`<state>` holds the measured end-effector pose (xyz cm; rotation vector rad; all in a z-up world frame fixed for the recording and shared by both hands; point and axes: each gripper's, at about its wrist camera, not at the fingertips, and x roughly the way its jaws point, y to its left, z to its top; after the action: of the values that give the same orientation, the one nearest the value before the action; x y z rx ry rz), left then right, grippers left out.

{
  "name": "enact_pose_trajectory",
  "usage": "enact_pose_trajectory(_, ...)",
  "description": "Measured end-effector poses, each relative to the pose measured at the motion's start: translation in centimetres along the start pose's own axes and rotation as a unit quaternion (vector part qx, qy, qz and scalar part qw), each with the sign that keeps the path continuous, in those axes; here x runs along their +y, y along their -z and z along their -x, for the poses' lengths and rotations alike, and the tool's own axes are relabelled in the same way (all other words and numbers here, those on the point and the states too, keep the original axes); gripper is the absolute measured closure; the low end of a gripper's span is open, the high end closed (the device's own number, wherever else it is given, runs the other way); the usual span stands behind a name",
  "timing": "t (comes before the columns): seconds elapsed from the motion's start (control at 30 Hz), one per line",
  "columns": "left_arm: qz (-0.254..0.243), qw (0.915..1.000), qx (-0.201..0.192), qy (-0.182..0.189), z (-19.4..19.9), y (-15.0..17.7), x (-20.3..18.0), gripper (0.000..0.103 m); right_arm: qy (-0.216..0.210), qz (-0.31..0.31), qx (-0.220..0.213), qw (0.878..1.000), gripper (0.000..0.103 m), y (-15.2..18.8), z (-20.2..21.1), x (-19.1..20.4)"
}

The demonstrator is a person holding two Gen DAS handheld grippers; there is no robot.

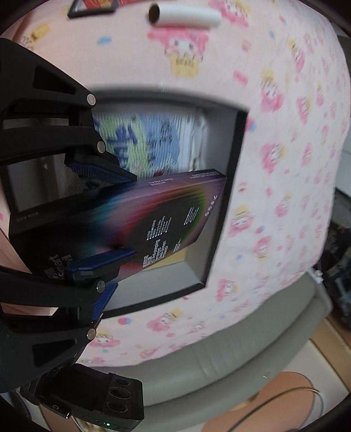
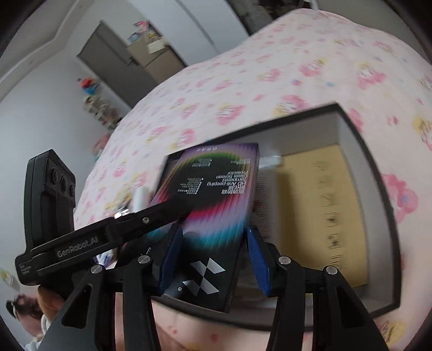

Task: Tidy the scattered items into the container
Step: 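Lower the screen-protector box beside the bead-art kit and open the right gripper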

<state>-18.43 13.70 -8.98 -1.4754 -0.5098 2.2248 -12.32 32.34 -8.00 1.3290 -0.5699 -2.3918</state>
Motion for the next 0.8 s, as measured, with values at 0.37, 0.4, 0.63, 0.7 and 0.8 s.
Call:
enact_pose_trajectory(0.37,0.027,0.9961,0.082,-0.019,-6.1,1.1,0.6,0.061,0.034,-0.055,0.023,0.998,0.062,-0.3,-1.7,-5.3)
enact_pose_trajectory(0.4,0.029,0.9963,0.078,-0.02,-5.8,1.1,0.6,0.061,0.04,-0.056,0.021,0.997,0.062,-0.4,-1.6,-5.4)
enact_pose_trajectory(0.63,0.015,0.9902,0.044,-0.132,-3.7,0.6,-0.1,0.064,0.064,-0.038,0.028,0.997,0.062,-0.1,-1.9,-5.0)
enact_pose_trajectory(0.7,0.007,0.9876,0.053,-0.147,-4.1,0.7,-0.4,0.064,0.069,-0.031,0.037,0.996,0.062,0.1,-2.3,-4.8)
enact_pose_trajectory(0.8,0.0,0.9868,0.067,-0.148,-4.9,1.3,-0.9,0.064,0.081,-0.018,0.044,0.996,0.062,0.4,-2.7,-4.7)
